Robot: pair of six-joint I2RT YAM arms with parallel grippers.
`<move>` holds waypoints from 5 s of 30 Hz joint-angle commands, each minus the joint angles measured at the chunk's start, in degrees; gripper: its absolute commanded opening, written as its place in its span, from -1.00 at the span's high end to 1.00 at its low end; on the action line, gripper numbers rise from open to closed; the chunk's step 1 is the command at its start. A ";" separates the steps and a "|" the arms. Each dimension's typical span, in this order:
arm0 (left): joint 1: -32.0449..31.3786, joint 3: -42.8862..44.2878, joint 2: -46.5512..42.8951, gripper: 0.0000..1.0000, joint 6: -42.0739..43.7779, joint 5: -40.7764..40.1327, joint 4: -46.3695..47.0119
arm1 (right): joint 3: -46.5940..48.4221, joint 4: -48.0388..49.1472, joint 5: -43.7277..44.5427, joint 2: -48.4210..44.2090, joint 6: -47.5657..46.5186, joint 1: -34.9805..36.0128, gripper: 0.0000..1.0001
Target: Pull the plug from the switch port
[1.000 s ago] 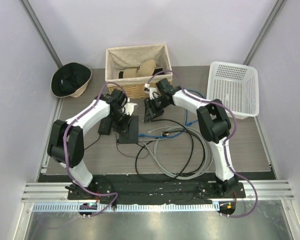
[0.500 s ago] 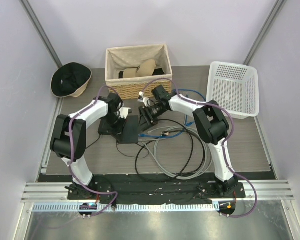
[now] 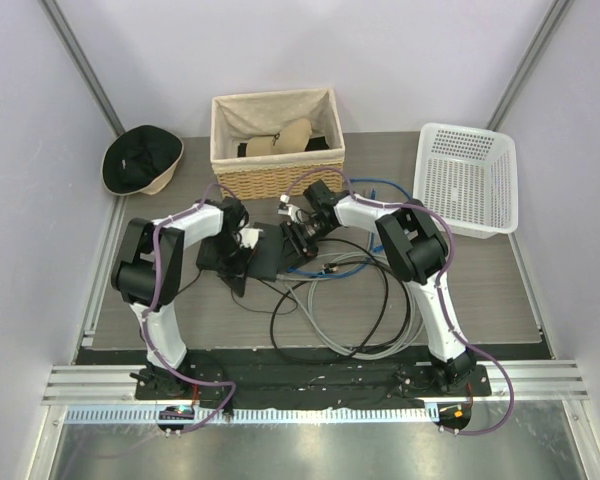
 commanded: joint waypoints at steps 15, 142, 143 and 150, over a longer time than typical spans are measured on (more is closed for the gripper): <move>3.67 8.30 -10.06 1.00 -0.80 7.10 3.44 | 0.83 1.64 6.21 2.93 2.70 -1.46 -0.03; 3.15 11.05 10.16 1.00 -3.10 -2.13 5.48 | -0.44 1.08 8.99 6.13 -2.41 -5.32 0.97; 3.15 11.13 10.07 1.00 -3.01 -2.22 5.39 | -4.75 6.25 12.42 3.13 0.13 -6.02 0.97; 3.15 12.71 8.58 1.00 -2.40 -1.43 5.31 | -11.31 10.82 5.27 -4.02 -0.78 -9.90 0.97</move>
